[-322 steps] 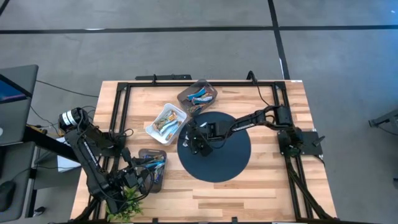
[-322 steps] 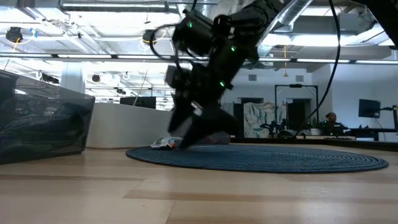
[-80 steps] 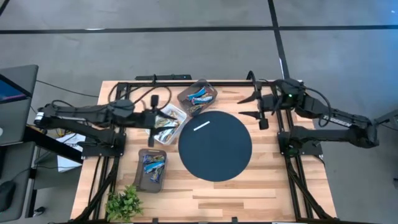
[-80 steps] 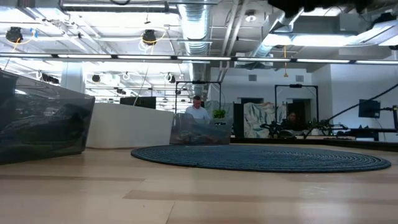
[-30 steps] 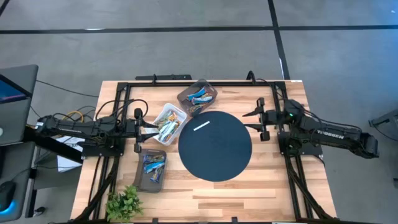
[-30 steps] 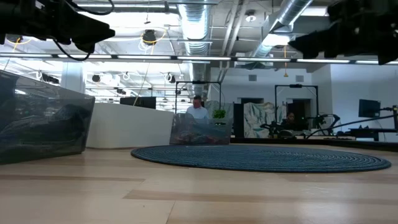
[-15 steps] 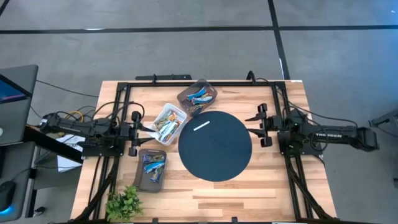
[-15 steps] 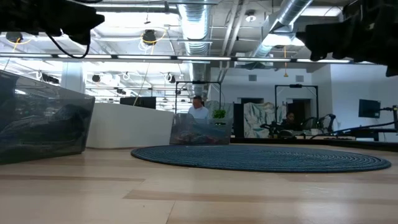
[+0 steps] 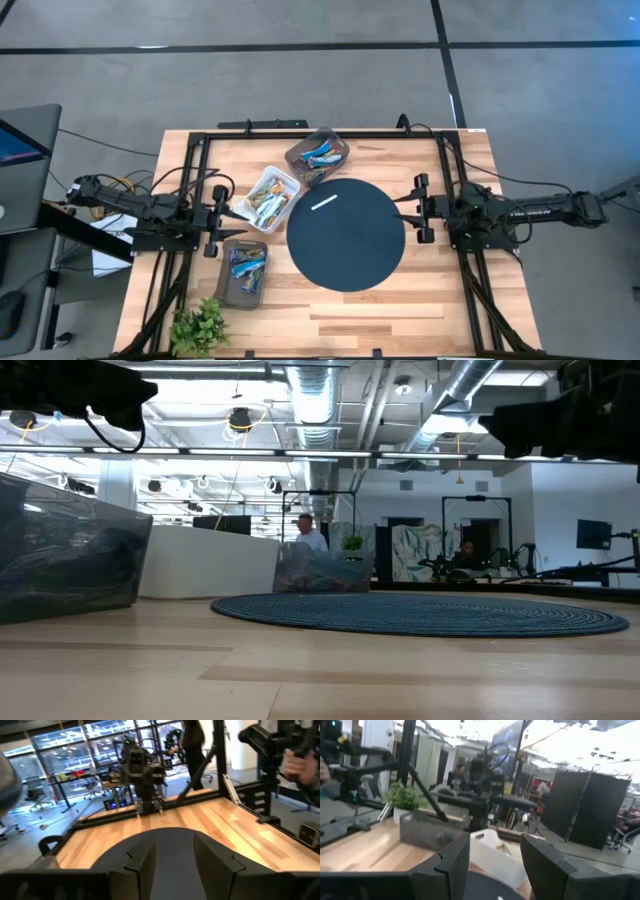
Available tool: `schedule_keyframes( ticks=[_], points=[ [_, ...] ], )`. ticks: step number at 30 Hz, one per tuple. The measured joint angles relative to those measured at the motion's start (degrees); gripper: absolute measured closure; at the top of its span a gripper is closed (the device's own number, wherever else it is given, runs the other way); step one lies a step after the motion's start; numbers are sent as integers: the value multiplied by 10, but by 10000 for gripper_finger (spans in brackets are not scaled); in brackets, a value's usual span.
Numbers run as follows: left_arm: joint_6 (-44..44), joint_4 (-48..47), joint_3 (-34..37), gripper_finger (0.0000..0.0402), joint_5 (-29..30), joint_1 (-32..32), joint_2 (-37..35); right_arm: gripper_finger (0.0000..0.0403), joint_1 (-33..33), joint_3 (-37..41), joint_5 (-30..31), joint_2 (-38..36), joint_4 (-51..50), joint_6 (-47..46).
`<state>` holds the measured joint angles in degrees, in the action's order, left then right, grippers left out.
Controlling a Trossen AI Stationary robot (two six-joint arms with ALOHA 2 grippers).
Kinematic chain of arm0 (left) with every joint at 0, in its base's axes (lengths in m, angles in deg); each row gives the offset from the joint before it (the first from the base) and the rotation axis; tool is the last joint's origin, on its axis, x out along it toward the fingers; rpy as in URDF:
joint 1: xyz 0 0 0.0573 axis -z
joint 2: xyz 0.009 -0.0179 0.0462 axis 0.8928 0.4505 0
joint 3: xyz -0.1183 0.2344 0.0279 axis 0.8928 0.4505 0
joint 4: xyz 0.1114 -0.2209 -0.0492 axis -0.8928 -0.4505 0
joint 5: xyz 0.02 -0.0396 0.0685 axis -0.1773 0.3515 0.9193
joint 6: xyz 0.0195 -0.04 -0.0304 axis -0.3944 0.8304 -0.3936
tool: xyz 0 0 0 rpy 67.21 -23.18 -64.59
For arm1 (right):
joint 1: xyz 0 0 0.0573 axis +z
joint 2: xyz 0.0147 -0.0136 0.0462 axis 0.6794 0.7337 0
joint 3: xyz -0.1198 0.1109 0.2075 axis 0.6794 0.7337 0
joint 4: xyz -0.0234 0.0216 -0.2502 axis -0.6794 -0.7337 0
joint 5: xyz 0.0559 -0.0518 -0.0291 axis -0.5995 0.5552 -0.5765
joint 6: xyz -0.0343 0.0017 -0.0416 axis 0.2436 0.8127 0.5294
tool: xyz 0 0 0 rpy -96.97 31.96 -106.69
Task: Pick and place Granola Bars by type
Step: Return to Home Position
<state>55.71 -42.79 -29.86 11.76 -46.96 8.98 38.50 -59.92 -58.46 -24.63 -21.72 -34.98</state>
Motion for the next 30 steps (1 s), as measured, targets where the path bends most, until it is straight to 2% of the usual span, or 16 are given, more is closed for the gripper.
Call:
schedule_keyframes(
  ticks=[9, 14, 18, 23, 28, 30],
  points=[
    [-9, -21, 0, 276, 32, 48, -1, 233, -17, 0, 0, -133, -125, -13],
    [-19, -19, 0, 276, 82, 60, -1, 233, 2, 0, 8, -170, -168, -2],
    [-19, -17, 0, 276, 94, 67, -3, 233, 20, 0, 36, -201, -198, 14],
    [-36, -24, 0, 276, 102, 85, -42, 233, 32, 0, 45, -270, -252, 18],
    [-78, -50, 0, 276, 133, 101, -111, 233, 37, -8, 45, -269, -263, 20],
    [-74, -55, 0, 276, 116, 98, -136, 233, 37, -9, 45, -270, -264, 18]
  ],
)
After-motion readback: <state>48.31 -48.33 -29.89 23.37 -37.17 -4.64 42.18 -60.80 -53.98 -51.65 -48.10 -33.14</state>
